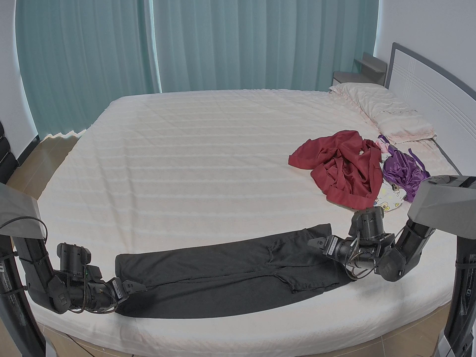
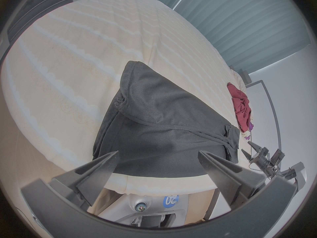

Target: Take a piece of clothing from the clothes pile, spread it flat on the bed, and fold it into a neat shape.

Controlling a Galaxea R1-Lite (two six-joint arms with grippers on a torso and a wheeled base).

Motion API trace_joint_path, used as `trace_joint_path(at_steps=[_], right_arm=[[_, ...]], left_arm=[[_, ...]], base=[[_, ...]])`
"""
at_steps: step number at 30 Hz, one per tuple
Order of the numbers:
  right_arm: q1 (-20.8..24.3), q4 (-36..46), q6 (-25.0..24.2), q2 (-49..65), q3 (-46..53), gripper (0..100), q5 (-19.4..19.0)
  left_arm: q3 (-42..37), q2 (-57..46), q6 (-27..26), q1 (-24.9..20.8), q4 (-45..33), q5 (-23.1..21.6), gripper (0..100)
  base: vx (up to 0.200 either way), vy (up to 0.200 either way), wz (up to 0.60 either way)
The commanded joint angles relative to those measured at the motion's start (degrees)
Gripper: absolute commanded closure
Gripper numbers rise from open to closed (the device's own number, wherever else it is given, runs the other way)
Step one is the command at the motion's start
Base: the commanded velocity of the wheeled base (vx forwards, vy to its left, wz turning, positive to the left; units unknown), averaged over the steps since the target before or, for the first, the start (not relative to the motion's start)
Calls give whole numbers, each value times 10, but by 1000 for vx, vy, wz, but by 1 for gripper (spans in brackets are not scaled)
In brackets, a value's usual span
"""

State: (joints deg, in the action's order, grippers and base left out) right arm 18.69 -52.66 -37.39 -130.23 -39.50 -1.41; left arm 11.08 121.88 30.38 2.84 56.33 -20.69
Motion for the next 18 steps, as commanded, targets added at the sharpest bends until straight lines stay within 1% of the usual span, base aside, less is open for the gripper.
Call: trace_joint_path(at_steps=[1,7,10,17,18], right_arm=[[6,48,54,-32,-102,0,-47],[3,78,106,-92,-171,0,-54],[-8,86,125,-122,-196,0,-60],[-15,102,129,-145,-233,0,-61],[-15,101,129,-147,-235,100,-61]], left_arm=[[-2,0,0,1,0,-1,0],[-2,0,0,1,0,-1,0],[-2,1,0,1,0,-1,0],[-3,1,-1,1,0,-1,0],[-3,0,-1,1,0,-1,0]], base=[[0,0,0],[0,0,0],[0,0,0],[0,0,0],[0,0,0]])
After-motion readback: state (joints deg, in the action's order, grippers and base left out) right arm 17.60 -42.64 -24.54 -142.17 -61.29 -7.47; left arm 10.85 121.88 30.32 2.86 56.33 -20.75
